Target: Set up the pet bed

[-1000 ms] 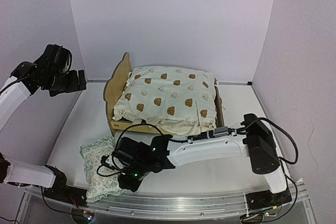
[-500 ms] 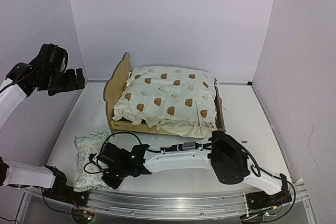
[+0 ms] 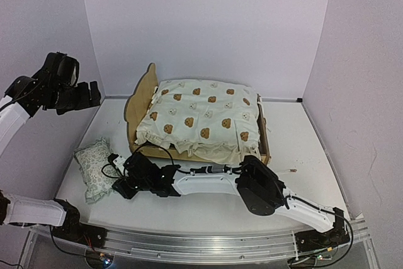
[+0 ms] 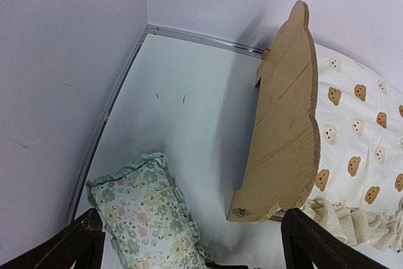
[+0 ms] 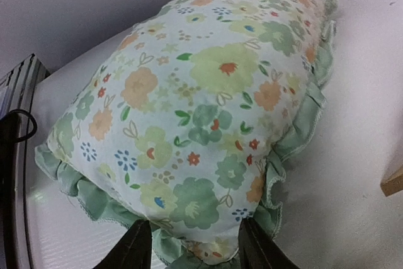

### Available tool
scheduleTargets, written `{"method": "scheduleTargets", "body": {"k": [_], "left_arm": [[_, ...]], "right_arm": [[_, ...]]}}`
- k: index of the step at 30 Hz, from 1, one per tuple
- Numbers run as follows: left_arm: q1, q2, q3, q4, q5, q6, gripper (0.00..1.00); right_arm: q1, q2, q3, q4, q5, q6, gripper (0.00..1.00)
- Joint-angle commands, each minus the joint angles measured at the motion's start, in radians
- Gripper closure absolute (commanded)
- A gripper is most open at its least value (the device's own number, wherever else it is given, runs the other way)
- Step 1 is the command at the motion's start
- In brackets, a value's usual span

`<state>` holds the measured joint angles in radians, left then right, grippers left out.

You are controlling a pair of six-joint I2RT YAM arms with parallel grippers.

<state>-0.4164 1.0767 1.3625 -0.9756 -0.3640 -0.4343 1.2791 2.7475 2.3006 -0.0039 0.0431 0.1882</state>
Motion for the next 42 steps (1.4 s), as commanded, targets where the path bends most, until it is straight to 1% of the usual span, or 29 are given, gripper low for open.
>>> {"method": "scheduleTargets", "body": {"k": [1, 4, 6, 8, 10, 11, 12, 14, 18, 20, 23, 27, 32, 37, 42], "left_arm": [[-0.003, -0.035, 0.056, 0.028, 0.022, 0.010, 0.02], [-0.003, -0.049, 0.044, 0.026, 0.053, -0.002, 0.01], [-0.003, -0.058, 0.025, 0.027, 0.082, -0.008, 0.01], [-0.002, -0.062, 0.003, 0.021, 0.098, -0.013, 0.01], [-0.003, -0.072, -0.025, 0.015, 0.115, -0.016, 0.01], [-0.003, -0.081, -0.039, 0.017, 0.134, -0.015, 0.01], [-0.003, -0.089, -0.061, 0.021, 0.147, -0.012, 0.00], [-0.002, -0.110, -0.104, 0.031, 0.185, -0.008, 0.00], [-0.003, -0.152, -0.173, 0.051, 0.260, 0.000, 0.00], [-0.004, -0.169, -0.204, 0.053, 0.281, -0.001, 0.00], [-0.003, -0.205, -0.252, 0.071, 0.321, 0.002, 0.00], [-0.003, -0.259, -0.326, 0.106, 0.356, 0.011, 0.00], [-0.003, -0.286, -0.336, 0.118, 0.429, 0.026, 0.00], [-0.003, -0.321, -0.347, 0.148, 0.464, 0.039, 0.00], [-0.002, -0.316, -0.347, 0.149, 0.469, 0.042, 0.00]], "right_arm": [[0.022, -0.245, -0.226, 0.135, -0.093, -0.012, 0.42], [0.032, -0.420, -0.431, 0.138, -0.109, -0.041, 0.36], [0.037, -0.533, -0.498, 0.108, -0.113, -0.056, 0.29], [0.039, -0.621, -0.547, 0.050, -0.086, -0.076, 0.25], [0.037, -0.701, -0.586, -0.021, -0.011, -0.123, 0.23], [0.036, -0.731, -0.594, -0.061, 0.067, -0.163, 0.21], [0.032, -0.745, -0.593, -0.090, 0.146, -0.192, 0.21], [-0.001, -0.758, -0.573, -0.155, 0.213, -0.230, 0.21], [-0.083, -0.724, -0.500, -0.230, 0.210, -0.212, 0.20], [-0.113, -0.688, -0.451, -0.252, 0.177, -0.201, 0.19], [-0.147, -0.605, -0.341, -0.289, 0.163, -0.202, 0.15], [-0.180, -0.480, -0.176, -0.333, 0.161, -0.218, 0.14], [-0.226, -0.351, -0.030, -0.347, 0.180, -0.225, 0.13], [-0.251, -0.247, 0.063, -0.346, 0.191, -0.233, 0.14], [-0.262, -0.175, 0.116, -0.332, 0.215, -0.242, 0.20]]}}
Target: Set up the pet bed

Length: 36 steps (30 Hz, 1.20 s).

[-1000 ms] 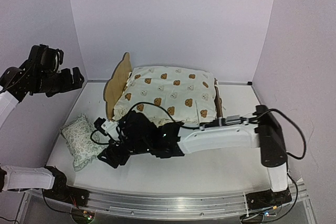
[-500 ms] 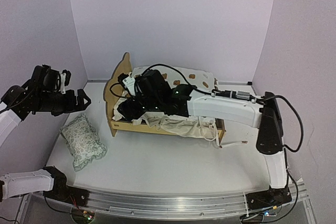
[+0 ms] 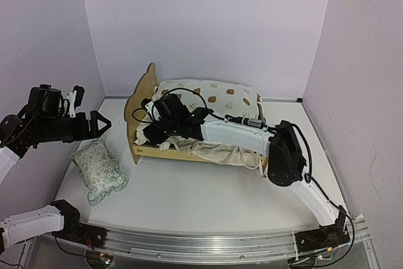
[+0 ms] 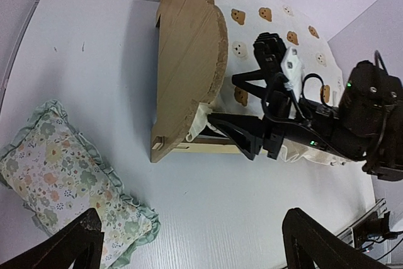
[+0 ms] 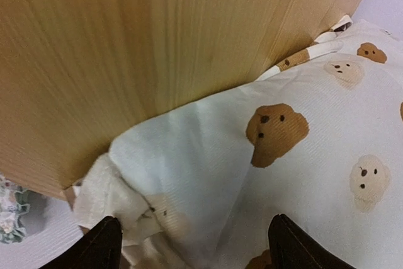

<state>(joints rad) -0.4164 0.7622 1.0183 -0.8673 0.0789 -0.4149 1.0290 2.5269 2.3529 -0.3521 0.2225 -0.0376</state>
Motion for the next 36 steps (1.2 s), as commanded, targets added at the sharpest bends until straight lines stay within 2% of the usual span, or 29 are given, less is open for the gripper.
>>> {"method": "scheduleTargets", "body": {"k": [1, 4, 7, 11, 15, 16, 22, 30, 36], "left_arm": [[-0.002, 0.000, -0.003, 0.042, 0.027, 0.022, 0.00], [-0.003, -0.001, -0.004, 0.045, 0.027, 0.022, 0.00], [-0.003, -0.005, -0.007, 0.050, 0.024, 0.019, 0.00], [-0.003, -0.002, -0.007, 0.053, 0.021, 0.017, 0.01], [-0.003, -0.014, -0.008, 0.052, 0.015, 0.014, 0.01], [-0.003, -0.017, -0.009, 0.052, 0.012, 0.013, 0.01], [-0.003, -0.013, 0.005, 0.053, 0.004, 0.002, 0.05], [-0.003, 0.025, 0.030, 0.092, 0.068, -0.020, 0.08], [-0.003, 0.065, 0.089, 0.116, 0.102, -0.017, 0.11]], "right_arm": [[-0.015, 0.052, 0.065, 0.022, 0.040, -0.015, 0.22], [-0.022, 0.066, 0.064, 0.033, 0.039, -0.005, 0.25], [-0.025, 0.075, 0.061, 0.041, 0.027, 0.006, 0.34], [-0.026, 0.084, 0.058, 0.050, 0.020, 0.016, 0.60], [-0.035, 0.082, 0.048, 0.057, 0.010, 0.030, 0.93], [-0.036, 0.077, 0.045, 0.059, 0.006, 0.030, 0.99], [-0.039, -0.020, 0.006, 0.073, 0.025, 0.024, 1.00], [-0.054, -0.205, -0.056, 0.088, 0.109, -0.020, 1.00], [-0.071, -0.262, -0.057, 0.097, 0.116, -0.033, 1.00]]}}
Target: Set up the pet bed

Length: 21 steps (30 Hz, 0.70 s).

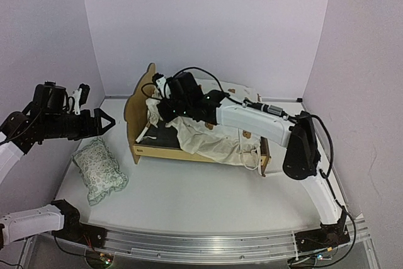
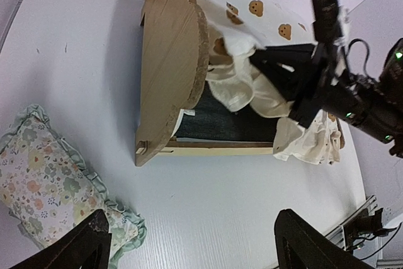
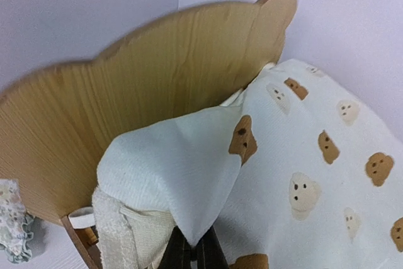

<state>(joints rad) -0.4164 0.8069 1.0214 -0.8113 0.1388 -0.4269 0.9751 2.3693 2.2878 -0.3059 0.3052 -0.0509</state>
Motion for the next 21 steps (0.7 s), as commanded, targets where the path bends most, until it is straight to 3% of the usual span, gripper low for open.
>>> {"method": "scheduleTargets", "body": {"k": [1, 14, 21], "left_arm": [[-0.002, 0.033, 0.096, 0.061, 0.055, -0.002, 0.12], [-0.010, 0.150, 0.192, 0.118, 0.173, 0.032, 0.27], [-0.172, 0.267, 0.239, 0.182, 0.028, 0.040, 0.30]], "right_arm": [[-0.019, -0.108, 0.012, 0.052, 0.034, -0.020, 1.00], [-0.055, -0.176, -0.021, 0.065, 0.012, -0.021, 1.00], [-0.079, -0.249, -0.111, 0.070, -0.007, -0.043, 1.00]]}}
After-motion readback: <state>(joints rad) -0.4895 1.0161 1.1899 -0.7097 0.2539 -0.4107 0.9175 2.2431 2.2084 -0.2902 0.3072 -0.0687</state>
